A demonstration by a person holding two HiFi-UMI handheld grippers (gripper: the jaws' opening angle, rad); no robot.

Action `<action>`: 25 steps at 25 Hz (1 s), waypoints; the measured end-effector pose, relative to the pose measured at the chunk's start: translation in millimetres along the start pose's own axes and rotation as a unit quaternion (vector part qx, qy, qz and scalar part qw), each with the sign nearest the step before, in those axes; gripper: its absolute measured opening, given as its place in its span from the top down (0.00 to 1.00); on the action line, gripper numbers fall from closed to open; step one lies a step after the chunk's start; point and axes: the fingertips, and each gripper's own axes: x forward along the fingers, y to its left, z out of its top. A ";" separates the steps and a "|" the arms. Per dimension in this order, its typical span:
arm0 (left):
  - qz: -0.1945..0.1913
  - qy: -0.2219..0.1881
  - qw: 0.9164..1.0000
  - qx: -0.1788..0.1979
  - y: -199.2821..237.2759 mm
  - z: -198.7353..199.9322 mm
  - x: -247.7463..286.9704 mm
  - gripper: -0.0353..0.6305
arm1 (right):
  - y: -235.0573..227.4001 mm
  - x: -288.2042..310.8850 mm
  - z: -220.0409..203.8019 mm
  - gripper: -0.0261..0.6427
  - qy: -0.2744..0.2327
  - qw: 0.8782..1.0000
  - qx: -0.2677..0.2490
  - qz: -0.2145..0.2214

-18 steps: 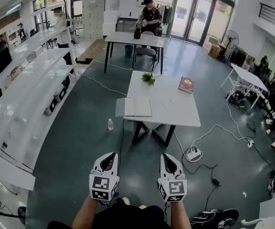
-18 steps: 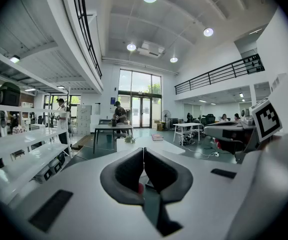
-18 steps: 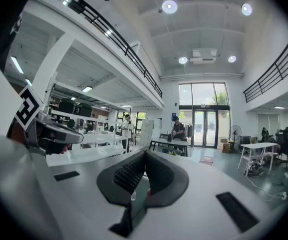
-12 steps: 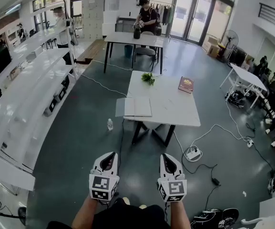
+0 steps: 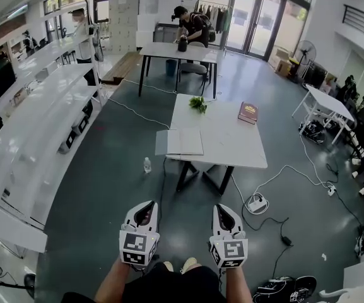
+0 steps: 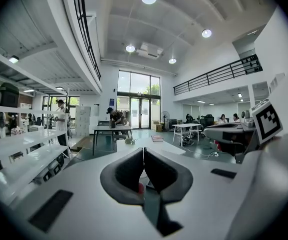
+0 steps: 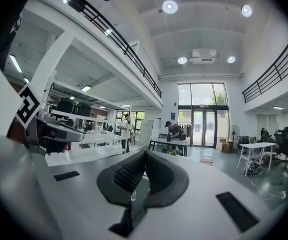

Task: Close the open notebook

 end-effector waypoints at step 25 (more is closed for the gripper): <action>0.045 0.031 0.998 -0.014 63.2 4.8 154.4 0.91 | -55.4 177.6 -19.5 0.94 0.017 0.998 0.009 0.055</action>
